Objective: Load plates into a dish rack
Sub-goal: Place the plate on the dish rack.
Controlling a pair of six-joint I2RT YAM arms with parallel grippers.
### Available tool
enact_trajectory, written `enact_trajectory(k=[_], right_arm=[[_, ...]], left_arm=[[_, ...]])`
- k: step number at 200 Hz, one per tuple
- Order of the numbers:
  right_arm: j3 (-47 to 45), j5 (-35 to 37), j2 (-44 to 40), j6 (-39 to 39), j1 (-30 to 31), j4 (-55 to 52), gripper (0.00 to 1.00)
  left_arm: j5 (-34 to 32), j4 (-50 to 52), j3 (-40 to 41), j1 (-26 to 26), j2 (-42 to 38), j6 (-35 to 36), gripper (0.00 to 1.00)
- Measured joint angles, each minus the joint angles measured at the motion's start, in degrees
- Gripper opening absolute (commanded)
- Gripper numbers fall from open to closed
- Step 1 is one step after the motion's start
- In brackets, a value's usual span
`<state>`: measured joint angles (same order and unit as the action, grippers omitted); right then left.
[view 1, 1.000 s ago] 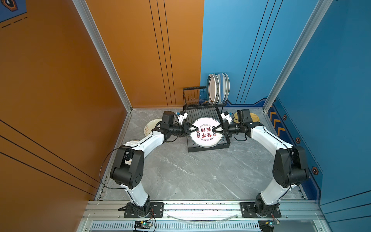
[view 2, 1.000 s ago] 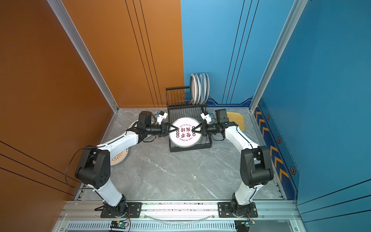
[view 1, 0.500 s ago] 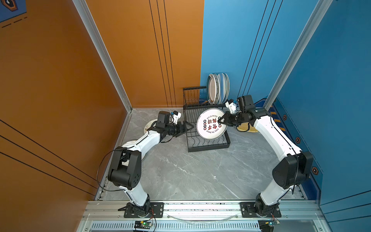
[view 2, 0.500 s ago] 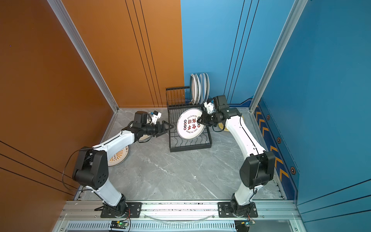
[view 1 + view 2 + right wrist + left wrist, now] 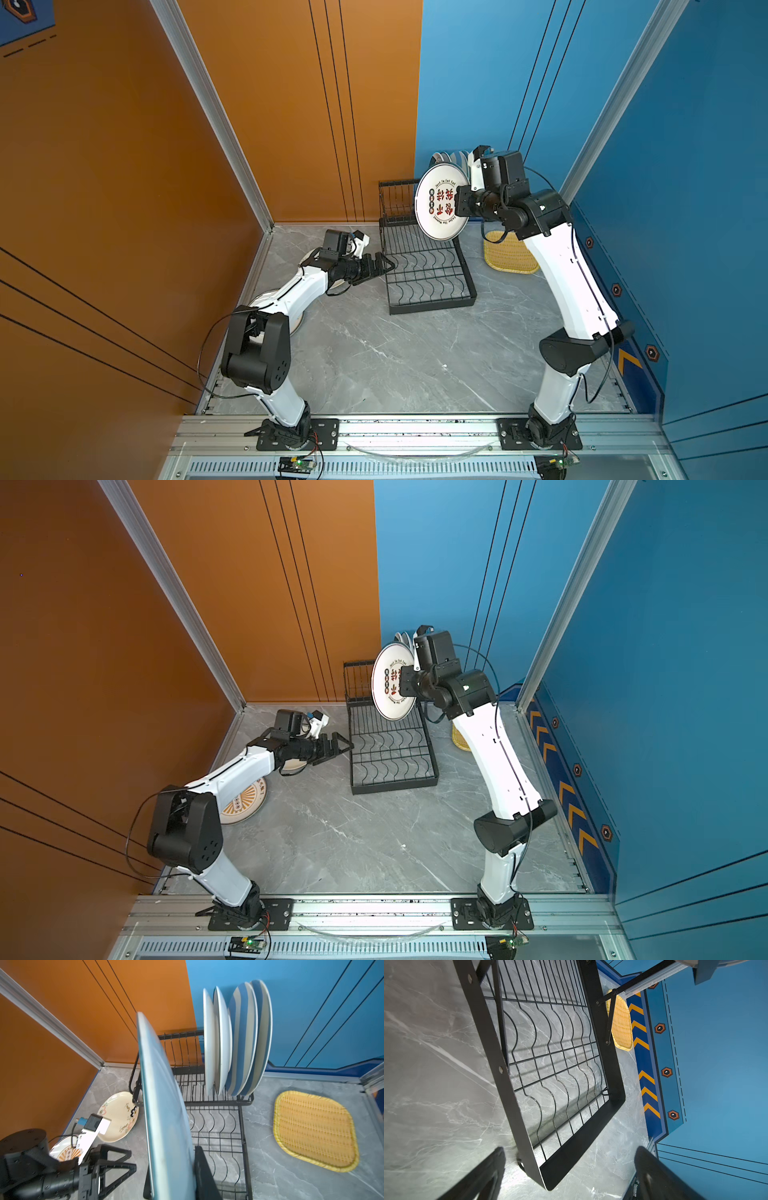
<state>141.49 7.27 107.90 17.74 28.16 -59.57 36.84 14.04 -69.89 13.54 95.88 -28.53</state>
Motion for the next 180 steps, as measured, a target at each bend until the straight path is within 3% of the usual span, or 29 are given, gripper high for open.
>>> enact_trajectory(k=[22, 69, 180], right_arm=[[4.4, 7.4, 4.5, -2.2, 2.0, 1.1, 0.0], [4.5, 19.1, 10.1, -7.3, 4.7, 9.5, 0.0], [4.5, 29.8, 20.2, -19.1, 5.9, 34.3, 0.0]], left_arm=[[-0.5, 0.9, 0.0, 0.0, -0.1, 0.7, 0.99], [-0.9, 2.3, 0.0, -0.6, -0.2, 2.2, 0.98], [-0.9, 3.5, -1.8, -3.0, -0.2, 3.7, 0.98]])
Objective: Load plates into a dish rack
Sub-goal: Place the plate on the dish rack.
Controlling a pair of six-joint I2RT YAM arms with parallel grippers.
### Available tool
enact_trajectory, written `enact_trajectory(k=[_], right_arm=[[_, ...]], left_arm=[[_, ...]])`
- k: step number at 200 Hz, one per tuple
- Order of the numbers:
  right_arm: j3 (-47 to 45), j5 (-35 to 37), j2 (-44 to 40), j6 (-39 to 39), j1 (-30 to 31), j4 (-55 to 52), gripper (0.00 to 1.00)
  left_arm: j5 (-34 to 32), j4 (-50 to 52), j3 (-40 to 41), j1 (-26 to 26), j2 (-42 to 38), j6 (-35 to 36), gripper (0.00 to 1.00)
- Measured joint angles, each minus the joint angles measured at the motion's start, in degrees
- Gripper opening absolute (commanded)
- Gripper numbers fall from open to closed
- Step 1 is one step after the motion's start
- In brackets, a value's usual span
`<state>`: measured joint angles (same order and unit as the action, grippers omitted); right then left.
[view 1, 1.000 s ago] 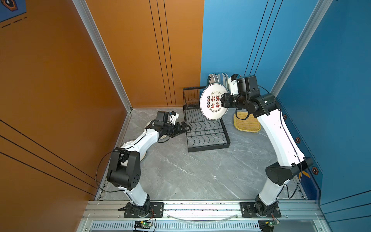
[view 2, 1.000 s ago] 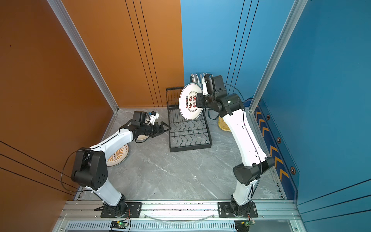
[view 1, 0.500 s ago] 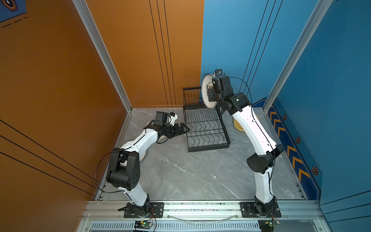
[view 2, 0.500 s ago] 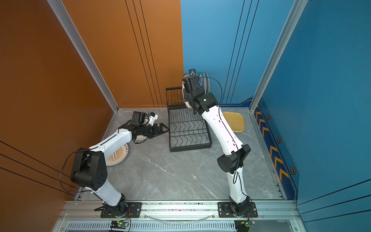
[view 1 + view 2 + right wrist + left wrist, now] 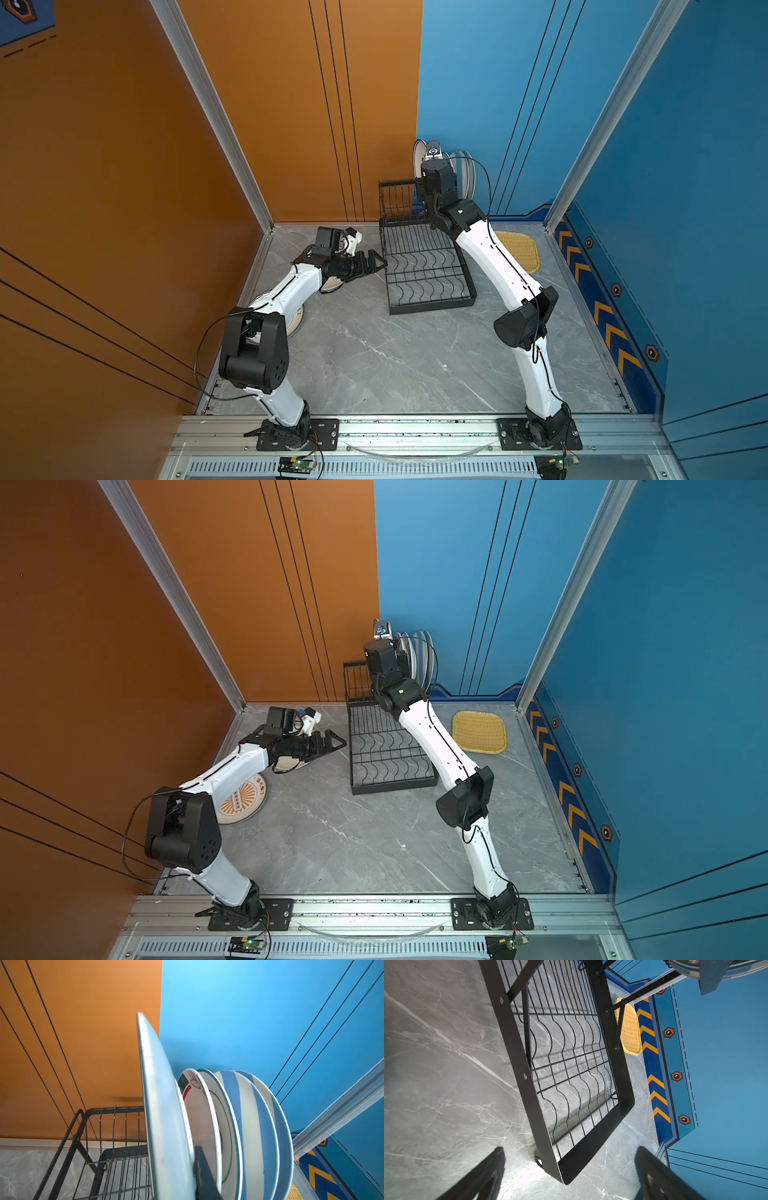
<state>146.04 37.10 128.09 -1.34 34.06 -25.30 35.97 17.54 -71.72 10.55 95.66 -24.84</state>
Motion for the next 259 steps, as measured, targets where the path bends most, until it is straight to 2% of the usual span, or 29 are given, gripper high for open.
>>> enact_trajectory(k=[99, 159, 259], right_arm=[[0.0, 2.9, 3.3, -4.9, -1.2, 7.1, 0.0], [-0.2, 3.7, 3.9, -4.6, -2.2, 7.5, 0.0], [-1.9, 3.6, 5.6, -1.3, -2.6, 7.2, 0.0]], left_arm=[[-0.7, 0.1, 2.4, 0.0, -2.9, 0.0, 0.98], [-1.7, 0.1, 5.2, 0.0, -5.9, 0.0, 0.98], [-2.4, 0.1, 5.7, 0.0, -6.0, 0.0, 0.98]])
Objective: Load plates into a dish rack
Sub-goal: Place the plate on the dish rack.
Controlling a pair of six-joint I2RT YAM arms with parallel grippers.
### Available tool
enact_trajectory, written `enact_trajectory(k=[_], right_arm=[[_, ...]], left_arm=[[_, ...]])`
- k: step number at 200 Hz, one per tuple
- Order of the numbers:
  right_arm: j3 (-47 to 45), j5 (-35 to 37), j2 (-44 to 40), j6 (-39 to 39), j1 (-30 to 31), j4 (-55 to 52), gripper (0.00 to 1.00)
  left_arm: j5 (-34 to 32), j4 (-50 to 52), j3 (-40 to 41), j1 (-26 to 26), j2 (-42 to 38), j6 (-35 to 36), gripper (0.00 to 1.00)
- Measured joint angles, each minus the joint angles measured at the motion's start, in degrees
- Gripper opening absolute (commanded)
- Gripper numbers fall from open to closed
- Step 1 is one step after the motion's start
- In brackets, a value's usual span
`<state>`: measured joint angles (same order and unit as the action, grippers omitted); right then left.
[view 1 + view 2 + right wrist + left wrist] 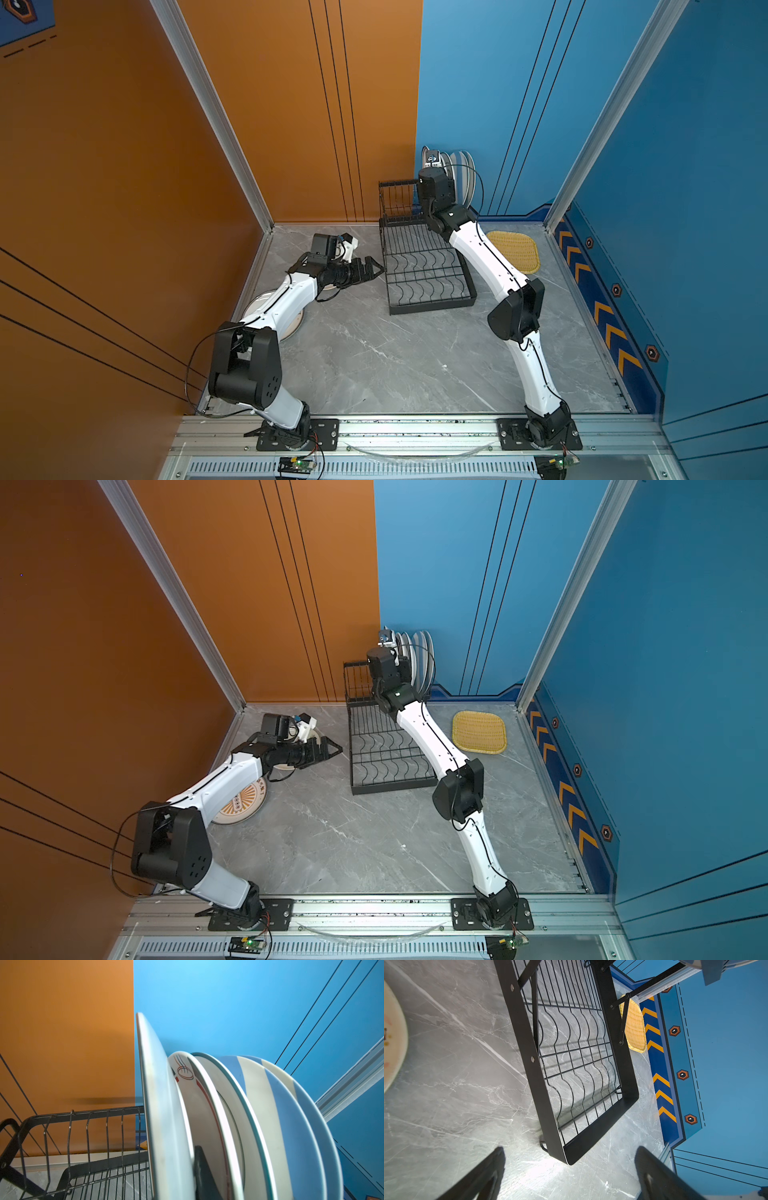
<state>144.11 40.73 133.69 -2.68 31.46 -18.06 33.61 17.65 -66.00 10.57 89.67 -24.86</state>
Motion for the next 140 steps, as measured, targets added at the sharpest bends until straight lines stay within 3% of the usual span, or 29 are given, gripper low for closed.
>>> enact_trajectory(k=[37, 75, 140], right_arm=[[-0.3, -0.2, 0.4, 1.3, -0.2, -1.6, 0.0], [-0.3, -0.9, 0.4, 2.3, -0.3, -2.5, 0.22], [-0.3, -1.5, 0.4, 3.0, 0.1, -2.5, 0.35]], left_arm=[[0.0, 0.0, 0.0, 0.0, 0.0, 0.0, 0.98], [-0.3, 0.0, 0.3, 0.0, -0.2, 0.0, 0.98], [-0.7, 0.0, 1.1, 0.0, -1.8, 0.0, 0.98]])
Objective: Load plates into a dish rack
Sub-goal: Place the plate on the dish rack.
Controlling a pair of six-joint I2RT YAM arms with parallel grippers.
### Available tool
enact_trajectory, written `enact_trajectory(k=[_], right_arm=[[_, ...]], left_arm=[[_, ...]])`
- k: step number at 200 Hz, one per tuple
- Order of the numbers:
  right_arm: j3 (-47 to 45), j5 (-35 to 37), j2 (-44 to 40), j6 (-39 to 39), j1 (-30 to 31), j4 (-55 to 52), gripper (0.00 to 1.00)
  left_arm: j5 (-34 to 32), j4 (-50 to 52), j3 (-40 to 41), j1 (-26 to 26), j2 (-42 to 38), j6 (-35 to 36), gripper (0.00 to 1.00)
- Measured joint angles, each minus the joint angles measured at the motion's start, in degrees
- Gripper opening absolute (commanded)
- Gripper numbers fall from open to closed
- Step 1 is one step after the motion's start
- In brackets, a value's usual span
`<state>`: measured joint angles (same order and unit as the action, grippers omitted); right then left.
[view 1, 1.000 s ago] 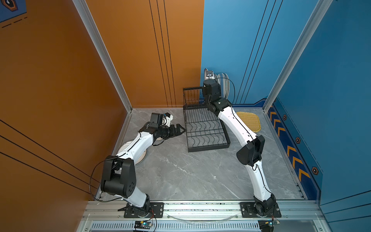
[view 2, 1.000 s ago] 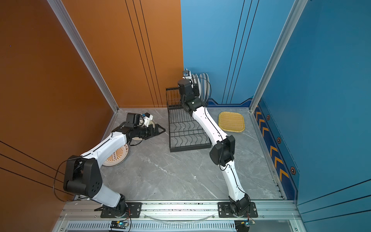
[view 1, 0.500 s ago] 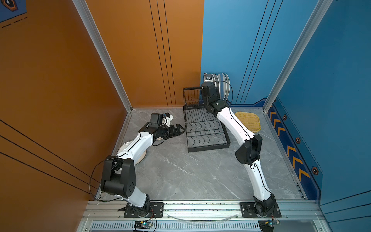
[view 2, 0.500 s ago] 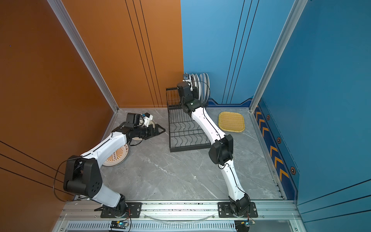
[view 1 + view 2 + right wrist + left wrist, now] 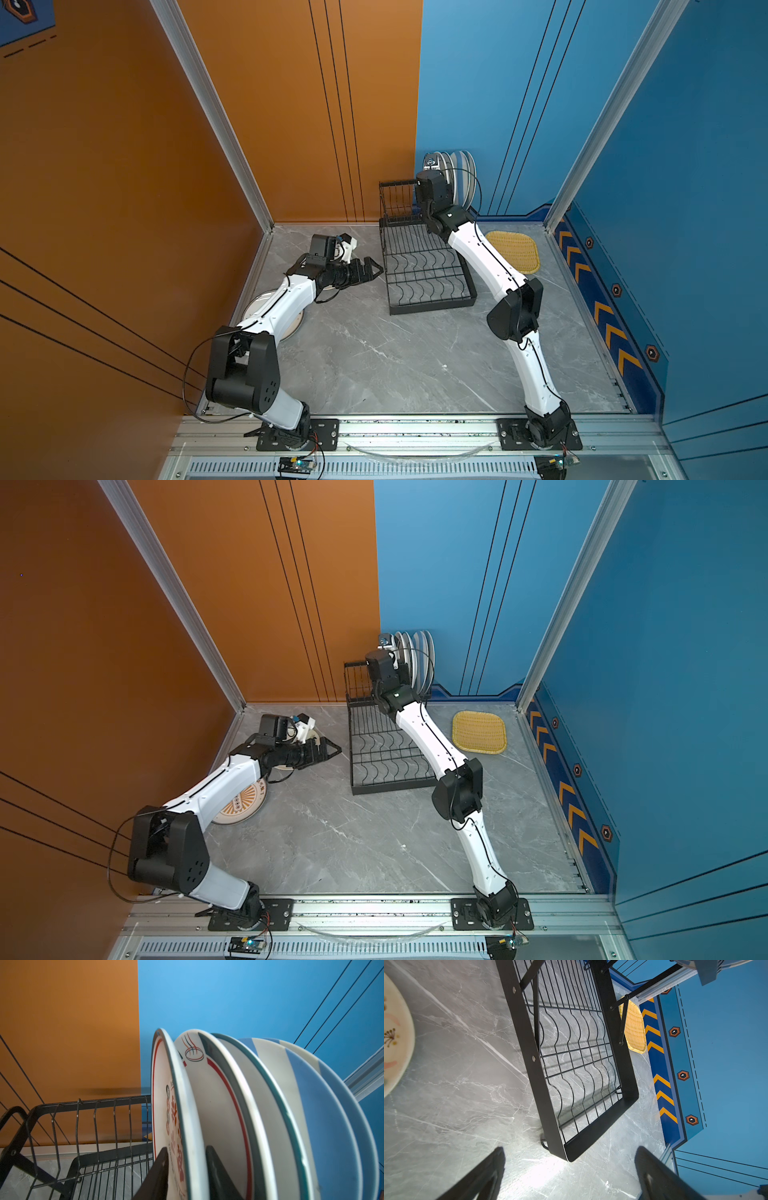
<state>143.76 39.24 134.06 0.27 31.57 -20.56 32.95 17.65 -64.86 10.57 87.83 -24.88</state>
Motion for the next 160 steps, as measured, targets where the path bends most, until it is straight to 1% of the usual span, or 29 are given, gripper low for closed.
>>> enact_trajectory(k=[36, 77, 115, 144, 160], right_arm=[[-2.0, 0.0, -1.7, 0.0, 0.5, -0.5, 0.44], [-6.3, -0.2, -7.6, 0.5, 1.7, -1.7, 0.53], [-12.8, -0.5, -16.4, 2.7, 2.1, -4.1, 0.58], [-21.1, -2.5, -24.4, 5.9, 1.8, -5.6, 0.59], [-26.0, -3.9, -28.7, 7.5, 1.6, -6.5, 0.62]], left_arm=[[-0.2, 0.0, 1.2, 0.0, -1.6, 0.0, 0.98], [-1.1, 0.0, 2.3, 0.0, -2.5, -0.1, 0.98], [-1.5, 0.0, 2.3, 0.0, -2.6, -0.2, 0.98], [-1.5, 0.0, 2.3, 0.0, -2.6, -0.2, 0.98], [-1.5, 0.0, 2.3, 0.0, -2.6, -0.2, 0.98]])
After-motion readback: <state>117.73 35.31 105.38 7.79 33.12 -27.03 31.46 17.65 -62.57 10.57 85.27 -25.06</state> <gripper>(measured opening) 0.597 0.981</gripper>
